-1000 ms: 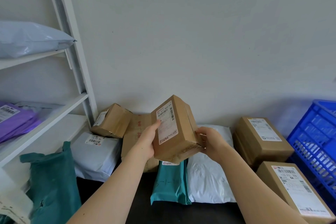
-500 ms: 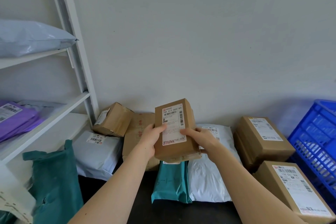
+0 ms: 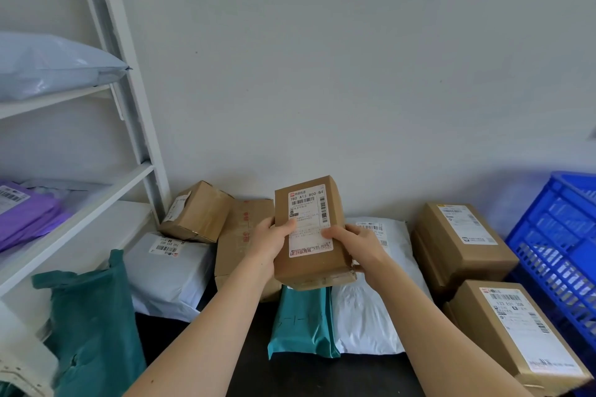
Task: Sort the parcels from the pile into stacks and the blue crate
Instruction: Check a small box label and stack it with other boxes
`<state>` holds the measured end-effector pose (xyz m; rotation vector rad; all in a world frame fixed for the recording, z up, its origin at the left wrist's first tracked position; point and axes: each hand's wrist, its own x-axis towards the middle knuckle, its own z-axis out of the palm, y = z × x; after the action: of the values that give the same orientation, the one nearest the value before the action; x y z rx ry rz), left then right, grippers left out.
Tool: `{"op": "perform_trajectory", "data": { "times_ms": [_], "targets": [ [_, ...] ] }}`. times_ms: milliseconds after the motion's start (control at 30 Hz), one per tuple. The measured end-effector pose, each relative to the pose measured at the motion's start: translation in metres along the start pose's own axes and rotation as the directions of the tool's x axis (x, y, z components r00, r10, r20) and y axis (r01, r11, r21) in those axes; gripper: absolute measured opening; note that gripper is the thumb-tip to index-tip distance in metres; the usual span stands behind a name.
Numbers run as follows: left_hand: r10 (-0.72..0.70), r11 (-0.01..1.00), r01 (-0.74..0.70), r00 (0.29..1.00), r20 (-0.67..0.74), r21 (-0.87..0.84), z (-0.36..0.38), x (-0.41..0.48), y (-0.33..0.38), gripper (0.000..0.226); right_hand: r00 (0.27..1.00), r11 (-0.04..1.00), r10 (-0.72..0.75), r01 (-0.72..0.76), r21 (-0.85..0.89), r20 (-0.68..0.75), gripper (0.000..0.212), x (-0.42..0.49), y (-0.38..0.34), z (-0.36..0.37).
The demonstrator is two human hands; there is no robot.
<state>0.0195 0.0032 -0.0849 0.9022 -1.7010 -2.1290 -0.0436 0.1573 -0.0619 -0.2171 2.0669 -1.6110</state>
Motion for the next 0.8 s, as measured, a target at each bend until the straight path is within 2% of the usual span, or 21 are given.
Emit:
{"op": "perform_trajectory", "data": {
  "times_ms": [133,233,400,533,633,733,800],
  "targets": [
    [0.008,1.0,-0.008,1.0,0.01,0.002,0.002,-0.003,-0.001,0.025,1.0,1.0,-0.006,0.006,0.02,-0.006,0.028,0.001,0.003,-0.005],
    [0.003,1.0,-0.003,0.999,0.042,0.011,0.0,0.0,0.001,0.038,0.999,0.989,0.042,-0.038,0.145,-0.026,0.018,0.001,0.005,-0.008],
    [-0.089,0.996,0.09,0.987,0.132,0.0,-0.002,0.001,0.005,0.054,0.995,0.951,0.097,-0.091,0.297,-0.006,0.028,0.002,0.008,-0.011],
    [-0.142,0.983,0.162,0.969,0.205,-0.086,-0.002,0.003,0.001,0.083,0.997,0.934,0.081,-0.081,0.347,0.015,0.027,-0.001,0.006,-0.009],
    [-0.145,0.978,0.17,0.971,0.191,-0.122,-0.004,0.003,0.001,0.072,0.992,0.897,0.105,-0.122,0.424,0.062,0.019,-0.004,0.005,-0.012],
    [-0.14,0.981,0.163,0.969,0.204,-0.102,-0.008,0.002,0.001,0.09,0.98,0.861,0.155,-0.197,0.469,0.127,0.019,-0.005,0.005,-0.015],
    [-0.127,0.986,0.148,0.968,0.218,-0.08,-0.012,0.001,0.002,0.079,0.975,0.864,0.198,-0.223,0.452,0.102,0.018,-0.003,0.006,-0.015]
  ]
}}
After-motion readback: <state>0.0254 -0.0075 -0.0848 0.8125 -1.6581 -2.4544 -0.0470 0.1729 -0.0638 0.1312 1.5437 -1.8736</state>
